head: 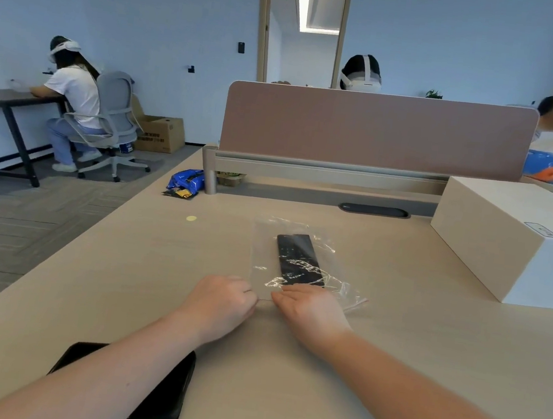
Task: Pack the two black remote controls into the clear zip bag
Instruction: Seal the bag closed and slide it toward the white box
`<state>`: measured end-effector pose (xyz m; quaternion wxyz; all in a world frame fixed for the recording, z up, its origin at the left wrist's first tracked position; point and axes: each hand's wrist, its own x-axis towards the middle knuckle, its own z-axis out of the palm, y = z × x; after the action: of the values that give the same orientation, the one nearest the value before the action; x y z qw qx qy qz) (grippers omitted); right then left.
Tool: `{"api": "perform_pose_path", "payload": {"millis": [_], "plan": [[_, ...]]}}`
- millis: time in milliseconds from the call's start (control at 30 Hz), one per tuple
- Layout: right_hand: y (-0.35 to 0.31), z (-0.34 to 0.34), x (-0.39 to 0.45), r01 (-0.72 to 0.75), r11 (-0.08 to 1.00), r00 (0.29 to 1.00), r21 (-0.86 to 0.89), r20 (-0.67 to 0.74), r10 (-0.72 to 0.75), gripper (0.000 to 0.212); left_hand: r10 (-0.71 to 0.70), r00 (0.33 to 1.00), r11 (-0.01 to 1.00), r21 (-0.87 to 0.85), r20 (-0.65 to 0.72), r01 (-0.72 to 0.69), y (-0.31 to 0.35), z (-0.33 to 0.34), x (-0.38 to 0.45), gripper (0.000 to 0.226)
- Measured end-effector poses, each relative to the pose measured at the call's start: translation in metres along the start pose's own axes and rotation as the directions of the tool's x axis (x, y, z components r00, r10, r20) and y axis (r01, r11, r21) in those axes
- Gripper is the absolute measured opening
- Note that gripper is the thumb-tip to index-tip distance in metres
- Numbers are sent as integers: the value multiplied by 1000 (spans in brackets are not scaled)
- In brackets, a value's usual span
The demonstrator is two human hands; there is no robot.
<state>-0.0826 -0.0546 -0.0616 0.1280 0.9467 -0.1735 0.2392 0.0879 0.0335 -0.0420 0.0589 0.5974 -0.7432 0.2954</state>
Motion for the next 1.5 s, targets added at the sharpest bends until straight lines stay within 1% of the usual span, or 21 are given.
{"api": "perform_pose_path", "payload": {"millis": [67,100,167,200,267,400,533,667,833,1000,1133,1233,1333,1400,1500], "plan": [[0,3,2,-25,999,998,23,65,24,25,44,999,999,-8,10,-44,0,-2,-1,17],[-1,3,3,-37,999,995,33,98,34,26,55,998,998,-12,10,-55,0,-3,-1,17],[-3,-1,4,-85,996,984,3,158,84,32,55,998,998,-16,35,-55,2,-3,-1,30],[-4,-3,5,-107,994,979,-27,173,110,36,46,998,999,-13,38,-46,3,-4,1,33],[-4,-6,6,-132,990,974,-57,180,140,39,35,999,999,-9,37,-35,4,-3,2,35],[-3,-6,7,-102,990,974,-98,195,119,36,9,999,1000,-25,43,-8,7,0,4,33],[-1,-4,9,-120,984,965,-131,217,146,40,-42,998,998,-50,49,44,8,0,7,28],[1,-3,10,-138,979,965,-149,202,167,40,-68,996,996,-53,64,72,8,1,8,26],[1,-5,11,-131,975,967,-181,192,165,33,-78,995,995,-53,64,82,9,-1,10,26],[2,-3,12,-122,959,965,-256,195,175,35,-84,994,996,-36,76,87,10,-3,13,26],[1,-5,13,-126,963,974,-238,155,166,42,-86,991,996,-14,98,88,13,-7,16,28],[1,-8,15,-100,962,982,-252,129,136,39,-82,988,996,-22,134,86,14,-7,19,29],[0,-10,16,-110,962,978,-250,148,150,42,-94,983,995,-27,158,100,15,-8,21,30],[-1,-12,17,-114,964,973,-242,167,157,39,-103,983,994,-17,149,107,15,-10,21,29],[0,-12,15,-78,970,976,-230,183,122,37,-98,986,995,-3,132,99,16,-12,22,29]]}}
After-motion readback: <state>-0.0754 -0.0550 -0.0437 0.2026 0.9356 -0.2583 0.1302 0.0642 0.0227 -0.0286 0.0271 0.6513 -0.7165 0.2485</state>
